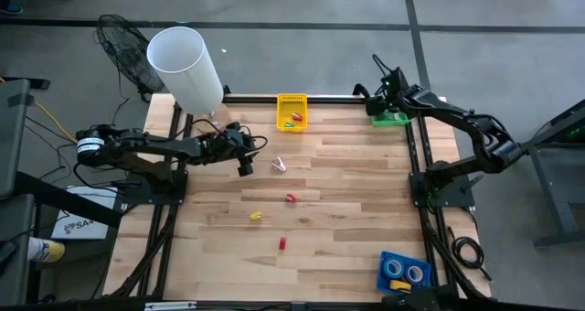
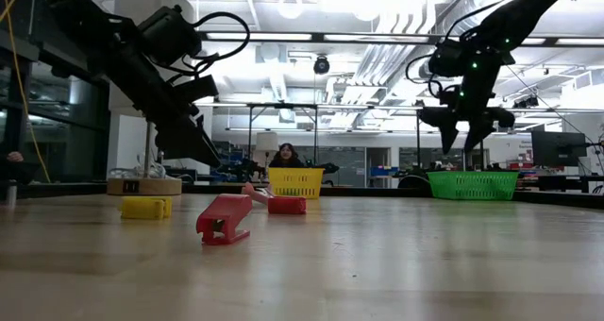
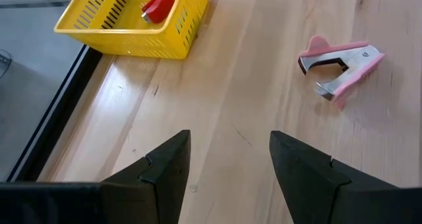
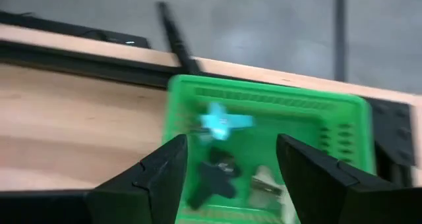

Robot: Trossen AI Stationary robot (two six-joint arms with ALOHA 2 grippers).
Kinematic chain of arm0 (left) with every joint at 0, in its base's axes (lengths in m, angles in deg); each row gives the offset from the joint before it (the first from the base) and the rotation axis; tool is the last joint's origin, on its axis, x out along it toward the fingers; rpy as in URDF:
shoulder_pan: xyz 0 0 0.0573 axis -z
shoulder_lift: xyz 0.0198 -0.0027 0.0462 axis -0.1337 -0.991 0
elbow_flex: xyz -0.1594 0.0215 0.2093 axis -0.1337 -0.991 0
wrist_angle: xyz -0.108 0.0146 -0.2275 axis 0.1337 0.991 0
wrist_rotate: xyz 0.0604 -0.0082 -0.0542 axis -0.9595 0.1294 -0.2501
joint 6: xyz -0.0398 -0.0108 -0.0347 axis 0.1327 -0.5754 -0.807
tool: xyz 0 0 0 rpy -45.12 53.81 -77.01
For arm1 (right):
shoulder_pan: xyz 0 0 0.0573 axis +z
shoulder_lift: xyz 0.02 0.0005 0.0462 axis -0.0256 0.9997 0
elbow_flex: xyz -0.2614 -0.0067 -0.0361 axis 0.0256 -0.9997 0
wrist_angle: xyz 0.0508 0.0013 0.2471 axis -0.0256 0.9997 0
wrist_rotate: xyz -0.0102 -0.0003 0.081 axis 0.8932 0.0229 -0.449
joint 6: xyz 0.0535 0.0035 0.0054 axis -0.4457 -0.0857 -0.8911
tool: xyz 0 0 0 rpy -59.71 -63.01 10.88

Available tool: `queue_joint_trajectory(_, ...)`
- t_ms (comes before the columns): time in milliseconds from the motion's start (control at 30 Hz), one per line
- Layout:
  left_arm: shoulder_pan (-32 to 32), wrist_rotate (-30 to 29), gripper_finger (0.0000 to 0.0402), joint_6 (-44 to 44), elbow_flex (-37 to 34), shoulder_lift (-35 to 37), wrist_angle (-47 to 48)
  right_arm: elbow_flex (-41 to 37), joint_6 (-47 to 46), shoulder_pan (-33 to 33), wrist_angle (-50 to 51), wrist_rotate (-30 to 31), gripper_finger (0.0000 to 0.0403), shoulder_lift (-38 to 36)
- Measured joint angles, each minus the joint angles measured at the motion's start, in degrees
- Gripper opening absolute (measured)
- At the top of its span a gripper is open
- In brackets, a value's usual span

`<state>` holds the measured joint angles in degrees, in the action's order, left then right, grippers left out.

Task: Pick and place Stapler, Stapler remover, tape
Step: Put the pink staple remover into the green bin

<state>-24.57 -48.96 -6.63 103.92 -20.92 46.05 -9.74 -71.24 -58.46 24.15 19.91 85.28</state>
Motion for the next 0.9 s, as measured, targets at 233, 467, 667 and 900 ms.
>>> queue_joint_trajectory(233, 0.0, 1.99, 0.0202, 0.01, 0.0, 0.0, 0.02, 0.0, 3.88, 4.73, -5.5, -4.63, 0.0221, 0.0)
queue_joint_trajectory(467, 0.04, 11.91, 0.0202, 7.75, 0.0, 0.0, -0.74, 0.0, 13.25, 10.5, -9.64, -9.4, 0.0221, -0.01)
queue_joint_trajectory(667, 0.0, 11.89, 0.0202, 8.8, 0.0, 0.02, -2.51, 0.02, 15.06, 16.75, -12.01, -13.68, 0.0222, 0.0)
queue_joint_trajectory(900, 0.0, 11.96, 0.0202, 5.15, 0.0, 0.02, -2.67, 0.02, 14.99, 23.67, -13.78, -9.94, 0.0222, 0.0)
